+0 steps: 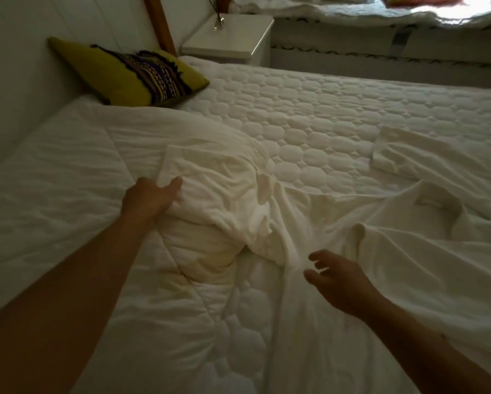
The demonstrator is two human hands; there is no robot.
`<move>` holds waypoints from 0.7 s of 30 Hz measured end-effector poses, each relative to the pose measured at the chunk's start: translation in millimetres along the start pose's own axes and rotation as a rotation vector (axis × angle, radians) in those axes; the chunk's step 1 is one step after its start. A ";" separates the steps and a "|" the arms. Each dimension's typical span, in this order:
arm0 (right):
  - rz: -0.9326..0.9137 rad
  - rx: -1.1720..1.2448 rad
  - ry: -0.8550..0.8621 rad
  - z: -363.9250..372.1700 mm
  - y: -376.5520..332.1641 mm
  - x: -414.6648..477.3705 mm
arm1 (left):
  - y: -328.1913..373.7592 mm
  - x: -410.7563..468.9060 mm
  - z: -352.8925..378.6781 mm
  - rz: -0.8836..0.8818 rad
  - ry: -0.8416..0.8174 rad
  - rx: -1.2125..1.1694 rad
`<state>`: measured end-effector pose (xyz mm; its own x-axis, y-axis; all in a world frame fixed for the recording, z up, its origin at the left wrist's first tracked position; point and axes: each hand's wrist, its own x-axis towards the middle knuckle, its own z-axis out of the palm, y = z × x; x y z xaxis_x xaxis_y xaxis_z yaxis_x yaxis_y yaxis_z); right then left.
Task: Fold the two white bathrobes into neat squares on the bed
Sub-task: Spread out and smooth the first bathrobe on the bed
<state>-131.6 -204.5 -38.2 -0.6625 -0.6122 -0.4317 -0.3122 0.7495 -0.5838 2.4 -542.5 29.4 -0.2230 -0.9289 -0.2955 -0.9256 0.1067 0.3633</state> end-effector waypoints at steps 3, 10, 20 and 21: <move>-0.034 -0.024 0.000 21.4 -33.8 23.9 | -3.5 8.8 0.8 0.158 0.083 -0.132; -0.152 -0.108 0.075 40.5 -33.2 30.7 | -53.4 56.3 -16.8 0.155 0.163 -0.043; -0.008 -0.213 0.424 5.8 86.5 -22.8 | 24.3 -51.9 76.7 0.528 0.307 -0.301; 0.000 -0.266 0.414 5.7 96.3 -27.3 | 41.8 -89.4 89.0 0.577 0.109 -0.357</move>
<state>-139.7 -117.1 -86.6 -0.8607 -0.5010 -0.0901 -0.4395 0.8207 -0.3650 -43.6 -423.5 -7.6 -0.6008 -0.7908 0.1171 -0.5058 0.4895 0.7103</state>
